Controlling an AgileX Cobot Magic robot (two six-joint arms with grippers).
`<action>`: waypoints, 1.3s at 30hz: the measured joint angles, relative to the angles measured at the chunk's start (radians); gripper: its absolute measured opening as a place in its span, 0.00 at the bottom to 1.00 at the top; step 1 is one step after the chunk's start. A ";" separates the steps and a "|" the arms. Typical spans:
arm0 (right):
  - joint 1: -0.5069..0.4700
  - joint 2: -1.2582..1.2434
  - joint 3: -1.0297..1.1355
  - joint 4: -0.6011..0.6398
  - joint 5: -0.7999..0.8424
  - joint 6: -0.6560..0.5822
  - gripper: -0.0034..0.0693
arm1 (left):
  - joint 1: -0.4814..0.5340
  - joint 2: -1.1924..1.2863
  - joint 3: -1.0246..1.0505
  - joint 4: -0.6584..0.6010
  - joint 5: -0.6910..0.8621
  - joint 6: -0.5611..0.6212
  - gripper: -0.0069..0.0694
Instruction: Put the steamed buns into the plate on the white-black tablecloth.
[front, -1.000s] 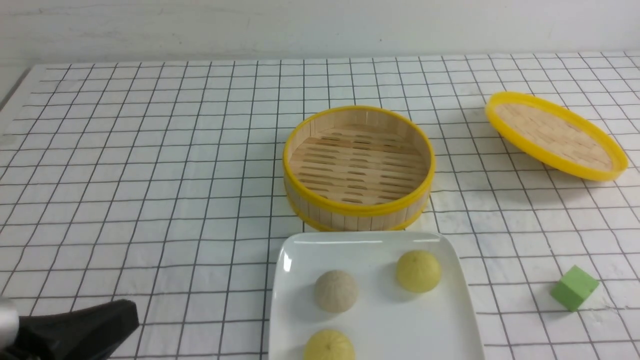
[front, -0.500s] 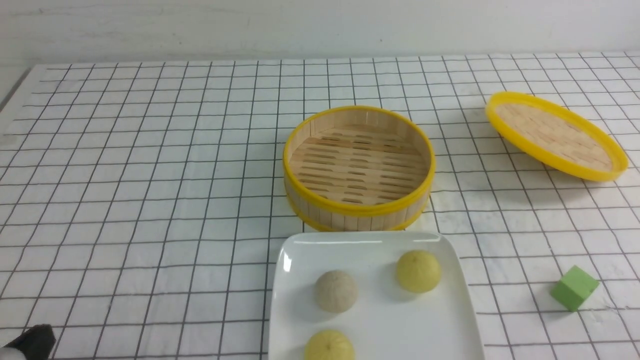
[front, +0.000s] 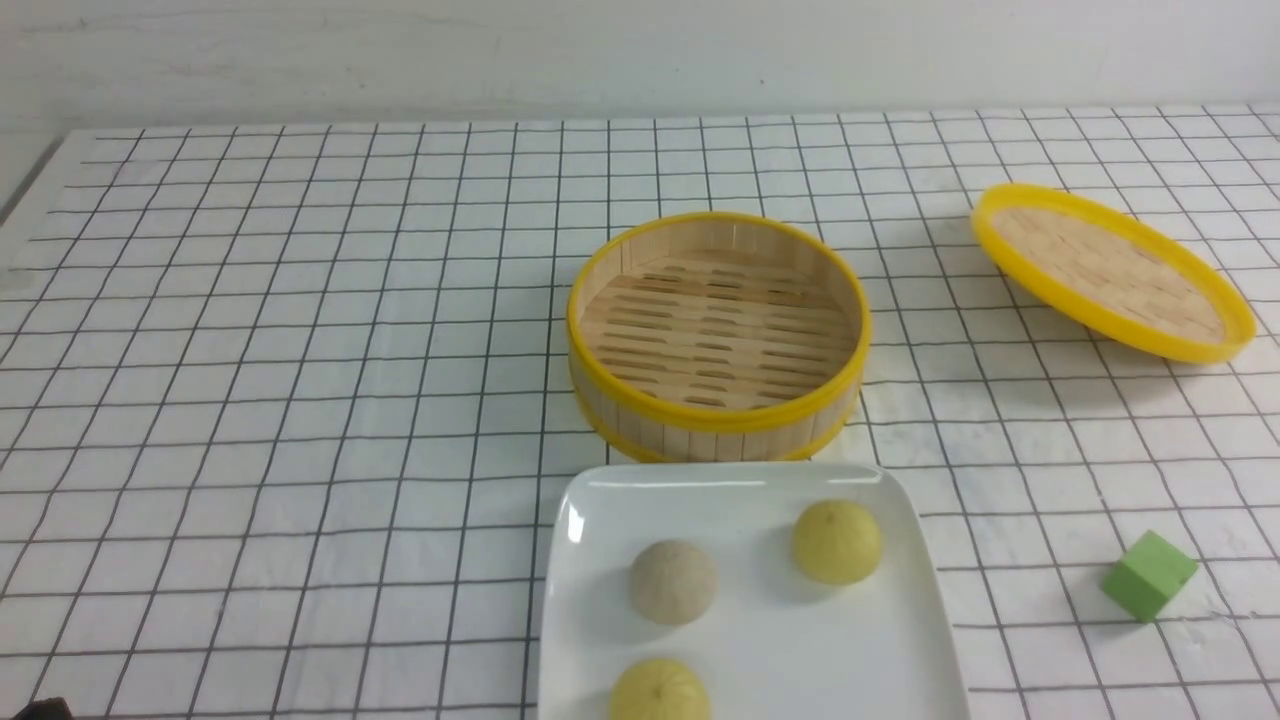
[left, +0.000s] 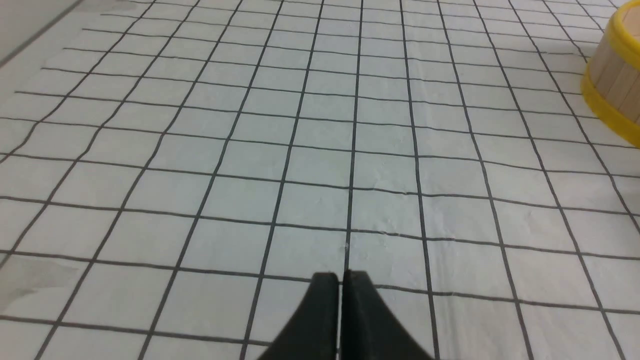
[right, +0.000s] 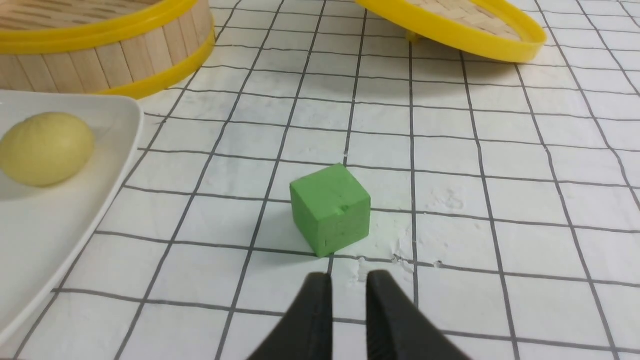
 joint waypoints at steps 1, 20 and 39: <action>0.000 0.000 0.000 0.000 0.000 0.000 0.23 | 0.001 0.000 0.000 0.000 0.002 0.000 0.14; 0.000 0.000 0.000 0.000 0.000 0.000 0.26 | 0.001 0.000 -0.001 0.008 0.007 0.000 0.16; 0.000 0.000 0.000 0.000 0.000 0.000 0.29 | 0.001 0.000 -0.001 0.009 0.008 0.000 0.19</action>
